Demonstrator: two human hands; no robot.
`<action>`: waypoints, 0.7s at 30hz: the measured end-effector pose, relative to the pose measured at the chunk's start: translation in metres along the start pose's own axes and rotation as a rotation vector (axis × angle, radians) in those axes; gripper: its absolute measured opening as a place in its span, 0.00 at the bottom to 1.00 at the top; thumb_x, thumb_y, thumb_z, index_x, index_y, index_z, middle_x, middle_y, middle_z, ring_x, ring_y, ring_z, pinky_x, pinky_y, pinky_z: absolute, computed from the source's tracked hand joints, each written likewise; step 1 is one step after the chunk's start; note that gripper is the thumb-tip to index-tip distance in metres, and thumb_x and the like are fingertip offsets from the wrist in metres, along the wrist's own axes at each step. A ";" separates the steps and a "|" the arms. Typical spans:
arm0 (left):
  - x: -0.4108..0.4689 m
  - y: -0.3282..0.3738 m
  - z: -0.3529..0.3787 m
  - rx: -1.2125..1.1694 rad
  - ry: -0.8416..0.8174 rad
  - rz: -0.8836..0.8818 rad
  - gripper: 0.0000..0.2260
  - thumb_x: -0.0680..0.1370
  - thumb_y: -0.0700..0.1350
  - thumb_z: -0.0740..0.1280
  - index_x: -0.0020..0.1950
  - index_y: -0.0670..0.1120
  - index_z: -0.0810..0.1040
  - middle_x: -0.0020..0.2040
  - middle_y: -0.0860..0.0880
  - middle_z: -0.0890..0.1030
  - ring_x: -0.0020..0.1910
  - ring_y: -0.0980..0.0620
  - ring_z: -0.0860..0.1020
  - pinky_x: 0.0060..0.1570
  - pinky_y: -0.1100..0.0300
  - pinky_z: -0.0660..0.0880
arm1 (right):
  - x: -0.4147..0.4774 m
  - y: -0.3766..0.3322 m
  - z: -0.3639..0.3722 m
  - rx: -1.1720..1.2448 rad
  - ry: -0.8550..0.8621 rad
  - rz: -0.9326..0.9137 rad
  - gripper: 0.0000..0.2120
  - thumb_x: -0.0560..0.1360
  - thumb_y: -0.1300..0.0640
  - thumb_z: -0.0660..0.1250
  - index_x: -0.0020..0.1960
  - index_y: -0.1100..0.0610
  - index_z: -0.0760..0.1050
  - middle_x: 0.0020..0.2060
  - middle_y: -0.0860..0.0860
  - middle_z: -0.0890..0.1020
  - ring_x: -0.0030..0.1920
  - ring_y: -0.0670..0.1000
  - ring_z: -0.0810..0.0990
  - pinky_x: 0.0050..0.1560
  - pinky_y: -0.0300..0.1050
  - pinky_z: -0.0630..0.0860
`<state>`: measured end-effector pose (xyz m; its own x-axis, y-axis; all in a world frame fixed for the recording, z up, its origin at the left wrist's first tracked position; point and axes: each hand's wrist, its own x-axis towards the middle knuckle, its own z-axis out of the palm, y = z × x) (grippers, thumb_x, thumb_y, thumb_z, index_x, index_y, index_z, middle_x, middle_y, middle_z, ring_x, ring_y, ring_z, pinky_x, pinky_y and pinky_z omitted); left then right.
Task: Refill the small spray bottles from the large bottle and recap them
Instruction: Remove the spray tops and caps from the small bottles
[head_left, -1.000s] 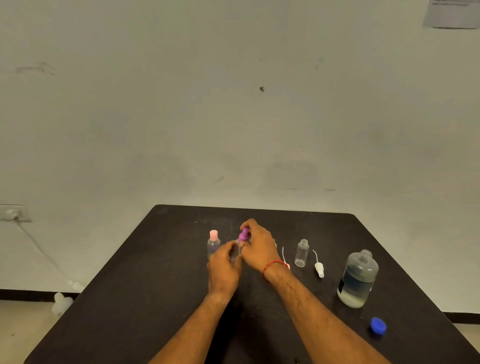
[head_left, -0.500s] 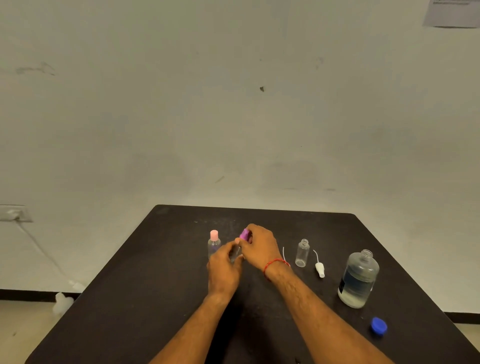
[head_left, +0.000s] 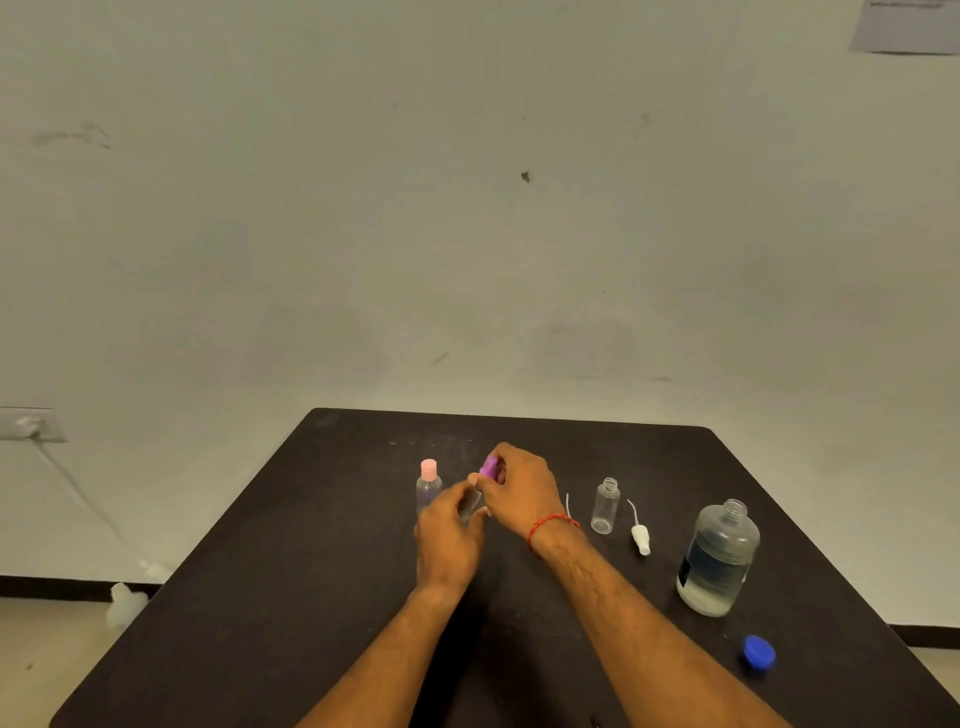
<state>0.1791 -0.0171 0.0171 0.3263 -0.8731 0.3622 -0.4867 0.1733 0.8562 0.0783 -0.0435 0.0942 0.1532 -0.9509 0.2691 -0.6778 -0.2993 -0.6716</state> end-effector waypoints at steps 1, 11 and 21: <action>0.000 0.000 0.000 0.002 0.002 -0.001 0.14 0.77 0.41 0.73 0.62 0.48 0.81 0.54 0.51 0.84 0.55 0.55 0.81 0.61 0.56 0.79 | 0.001 0.000 -0.001 -0.011 -0.003 -0.011 0.04 0.75 0.54 0.70 0.45 0.51 0.75 0.41 0.46 0.78 0.40 0.45 0.76 0.35 0.31 0.66; 0.004 0.000 -0.001 -0.019 0.046 -0.044 0.16 0.76 0.43 0.75 0.64 0.46 0.81 0.55 0.52 0.84 0.54 0.56 0.80 0.56 0.62 0.75 | 0.008 -0.005 -0.020 0.018 0.073 -0.103 0.10 0.71 0.64 0.68 0.48 0.52 0.78 0.45 0.46 0.79 0.45 0.45 0.78 0.43 0.31 0.70; 0.014 -0.003 0.005 -0.008 0.042 -0.105 0.13 0.77 0.43 0.74 0.61 0.47 0.82 0.51 0.55 0.80 0.53 0.57 0.77 0.54 0.63 0.73 | 0.006 0.004 -0.044 0.059 0.260 -0.134 0.08 0.71 0.63 0.71 0.47 0.53 0.78 0.43 0.47 0.81 0.43 0.45 0.79 0.42 0.30 0.72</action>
<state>0.1815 -0.0322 0.0175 0.4086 -0.8670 0.2852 -0.4415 0.0858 0.8932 0.0453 -0.0470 0.1238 0.0443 -0.8528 0.5204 -0.6198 -0.4320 -0.6552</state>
